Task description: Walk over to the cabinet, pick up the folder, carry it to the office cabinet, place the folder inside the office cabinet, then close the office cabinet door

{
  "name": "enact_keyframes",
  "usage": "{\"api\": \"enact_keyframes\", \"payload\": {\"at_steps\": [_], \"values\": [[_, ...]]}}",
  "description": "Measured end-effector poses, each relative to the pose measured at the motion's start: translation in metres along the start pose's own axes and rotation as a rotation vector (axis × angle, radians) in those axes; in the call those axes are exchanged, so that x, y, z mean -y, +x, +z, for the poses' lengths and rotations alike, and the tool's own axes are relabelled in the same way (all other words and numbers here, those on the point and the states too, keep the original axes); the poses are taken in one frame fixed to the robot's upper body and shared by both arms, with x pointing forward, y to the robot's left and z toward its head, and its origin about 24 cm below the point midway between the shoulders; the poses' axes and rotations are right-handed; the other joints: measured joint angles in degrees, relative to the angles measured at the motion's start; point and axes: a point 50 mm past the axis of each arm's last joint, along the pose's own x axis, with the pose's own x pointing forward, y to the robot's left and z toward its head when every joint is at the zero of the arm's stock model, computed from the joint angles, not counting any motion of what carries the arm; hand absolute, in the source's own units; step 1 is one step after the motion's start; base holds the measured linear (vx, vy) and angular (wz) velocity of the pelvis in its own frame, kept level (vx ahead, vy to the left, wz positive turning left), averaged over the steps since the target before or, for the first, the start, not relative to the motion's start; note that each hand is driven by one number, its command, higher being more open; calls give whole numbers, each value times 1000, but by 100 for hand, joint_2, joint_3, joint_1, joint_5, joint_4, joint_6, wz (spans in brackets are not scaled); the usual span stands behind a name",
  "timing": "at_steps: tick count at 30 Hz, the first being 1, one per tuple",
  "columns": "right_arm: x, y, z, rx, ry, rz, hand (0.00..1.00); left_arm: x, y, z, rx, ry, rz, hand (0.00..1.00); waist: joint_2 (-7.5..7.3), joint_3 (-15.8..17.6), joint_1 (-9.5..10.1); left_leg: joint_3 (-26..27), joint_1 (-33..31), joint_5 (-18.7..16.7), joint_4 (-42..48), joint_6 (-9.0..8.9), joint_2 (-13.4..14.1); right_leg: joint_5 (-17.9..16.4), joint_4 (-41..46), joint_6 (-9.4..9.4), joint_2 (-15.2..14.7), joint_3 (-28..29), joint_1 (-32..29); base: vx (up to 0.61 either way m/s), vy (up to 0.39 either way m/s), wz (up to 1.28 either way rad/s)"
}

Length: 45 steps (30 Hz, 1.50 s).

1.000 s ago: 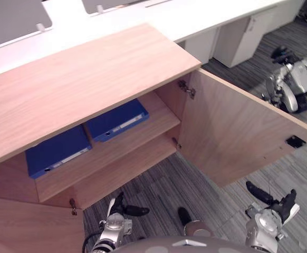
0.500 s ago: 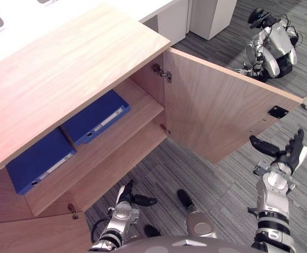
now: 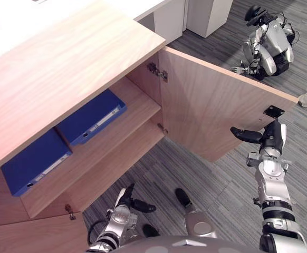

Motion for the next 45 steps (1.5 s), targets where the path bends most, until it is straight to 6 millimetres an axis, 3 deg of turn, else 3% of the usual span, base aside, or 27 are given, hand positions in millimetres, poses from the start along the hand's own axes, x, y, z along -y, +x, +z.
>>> {"api": "enact_keyframes", "payload": {"at_steps": [4,8,13,20,28,29,37,41,45], "values": [[-1,-14,-2,9,36,17,100,1,-1,-4,-16,12,-4,100,-14,-8,1,-69,15,26,3,-19,22,-4,-25,-8,6,-67,36,2,-14,8],[-7,-41,-14,-15,77,43,100,1,-3,-15,-49,30,-5,100,-106,-64,-21,-136,24,60,3,-68,88,-33,-27,-12,52,-154,68,27,-21,7],[-19,-92,-34,-88,106,150,100,-2,-7,-31,-106,38,-6,100,-321,-220,-24,-137,48,89,3,-120,198,1,-25,-58,166,-173,87,43,-28,-2],[-22,-142,-42,-157,124,323,100,1,-7,-32,-102,76,-35,100,-425,-378,-12,-201,97,91,33,-144,219,-33,-26,-127,161,-249,182,11,-17,4],[-38,-187,-40,-210,114,589,100,1,-8,-34,-94,164,-74,100,-751,-589,39,-478,-1,83,185,-123,223,7,-3,-187,81,-495,267,-3,-4,16],[-40,-193,-39,-214,117,620,100,1,-8,-34,-93,173,-77,100,-822,-605,125,-508,-7,82,204,-121,222,1,-3,-189,67,-517,282,-22,4,18],[-57,-205,-15,-136,156,875,100,-13,-9,-40,-100,289,-70,100,-1231,-686,452,-1268,-215,93,288,-121,180,-142,71,-244,-99,-1188,455,-15,12,42],[-66,-197,-7,-85,161,928,100,-23,-10,-47,-123,290,-57,100,-1284,-710,594,-1604,-302,175,232,-84,153,-274,177,-227,-165,-1537,472,26,7,53],[-85,-174,1,-2,163,948,100,-39,-10,-50,-142,269,-9,100,-1284,-709,740,-1991,-403,369,33,2,22,-347,213,-199,-268,-1926,496,38,25,51]]}}
